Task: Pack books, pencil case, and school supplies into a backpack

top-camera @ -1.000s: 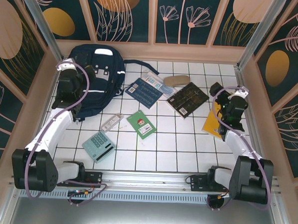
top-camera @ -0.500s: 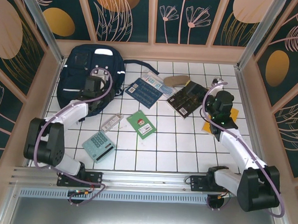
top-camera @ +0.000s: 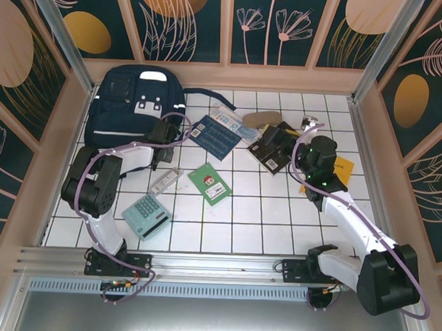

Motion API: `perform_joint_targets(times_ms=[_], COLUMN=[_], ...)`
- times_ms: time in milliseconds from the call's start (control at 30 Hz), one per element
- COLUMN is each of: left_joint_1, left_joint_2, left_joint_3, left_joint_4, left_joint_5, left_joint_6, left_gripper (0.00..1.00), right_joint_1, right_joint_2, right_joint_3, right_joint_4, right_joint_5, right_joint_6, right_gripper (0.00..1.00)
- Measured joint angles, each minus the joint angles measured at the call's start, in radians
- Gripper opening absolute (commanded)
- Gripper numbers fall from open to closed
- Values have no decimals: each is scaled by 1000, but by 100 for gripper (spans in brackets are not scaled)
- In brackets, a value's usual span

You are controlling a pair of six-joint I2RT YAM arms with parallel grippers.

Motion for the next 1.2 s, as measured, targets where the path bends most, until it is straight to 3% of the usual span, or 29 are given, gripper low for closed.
perform_joint_targets(times_ms=[67,167,467,800,1200], left_joint_1=[-10,-16,-90,-216,-334], left_joint_2=[18,36,50,51,36], left_joint_3=[12,24,72,349,461], left_joint_4=[-1,-2,-38,-161,-288], left_joint_5=[-45,-108,-217,-249,-255], left_joint_6=[8,22,42,50,84], left_gripper=[33,0,0,0,0], right_joint_1=[2,3,6,8,8], right_joint_2=[2,6,18,31,41], right_joint_3=[0,0,0,0,0], right_joint_4=[-2,-2,-2,-3,-14], right_joint_5=[1,5,9,19,28], right_joint_6=[-1,-4,-7,-7,-7], right_gripper=[99,99,99,99,99])
